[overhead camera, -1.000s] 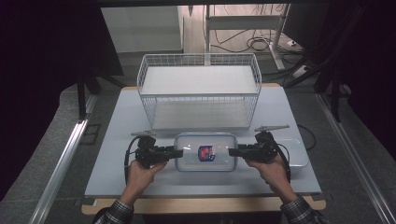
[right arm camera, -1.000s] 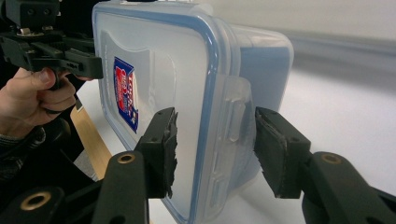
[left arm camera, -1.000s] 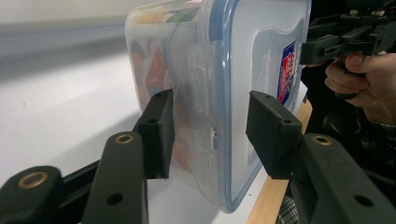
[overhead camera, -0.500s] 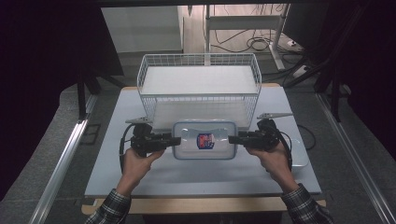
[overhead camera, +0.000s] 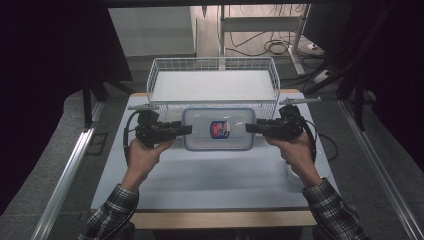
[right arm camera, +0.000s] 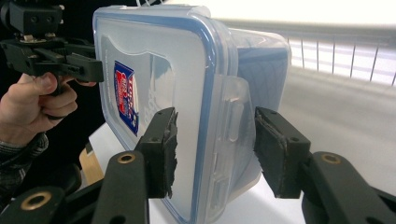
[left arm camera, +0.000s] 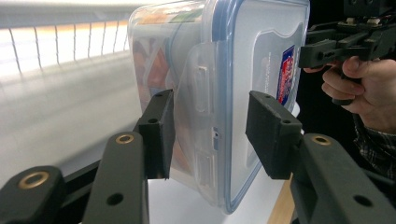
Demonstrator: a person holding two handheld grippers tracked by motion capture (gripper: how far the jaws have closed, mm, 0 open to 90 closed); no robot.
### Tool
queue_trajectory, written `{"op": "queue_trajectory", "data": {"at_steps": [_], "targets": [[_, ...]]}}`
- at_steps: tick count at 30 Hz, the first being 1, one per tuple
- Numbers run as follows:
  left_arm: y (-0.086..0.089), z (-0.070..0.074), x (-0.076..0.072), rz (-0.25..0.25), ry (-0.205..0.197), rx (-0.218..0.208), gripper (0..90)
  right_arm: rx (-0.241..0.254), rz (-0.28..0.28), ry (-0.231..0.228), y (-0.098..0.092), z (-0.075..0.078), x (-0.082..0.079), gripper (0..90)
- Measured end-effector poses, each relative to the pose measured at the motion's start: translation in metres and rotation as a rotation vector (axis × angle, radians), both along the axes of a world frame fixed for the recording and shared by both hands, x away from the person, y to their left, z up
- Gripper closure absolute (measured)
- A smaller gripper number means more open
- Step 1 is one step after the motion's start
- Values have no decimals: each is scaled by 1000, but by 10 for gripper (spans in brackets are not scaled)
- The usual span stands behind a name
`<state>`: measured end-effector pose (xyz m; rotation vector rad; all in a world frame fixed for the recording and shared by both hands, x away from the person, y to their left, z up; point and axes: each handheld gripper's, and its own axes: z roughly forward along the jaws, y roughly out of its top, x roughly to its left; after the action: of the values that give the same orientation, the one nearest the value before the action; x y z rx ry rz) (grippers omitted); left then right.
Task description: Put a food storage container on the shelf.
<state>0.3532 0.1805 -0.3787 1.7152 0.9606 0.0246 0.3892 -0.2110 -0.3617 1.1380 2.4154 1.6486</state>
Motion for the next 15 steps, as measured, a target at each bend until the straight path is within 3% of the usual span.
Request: {"op": "queue_trajectory", "data": {"at_steps": [15], "targets": [[11, 28, 32, 14, -7, -27, 533, 28, -20, -18, 10, 31, 31, 511]]}}
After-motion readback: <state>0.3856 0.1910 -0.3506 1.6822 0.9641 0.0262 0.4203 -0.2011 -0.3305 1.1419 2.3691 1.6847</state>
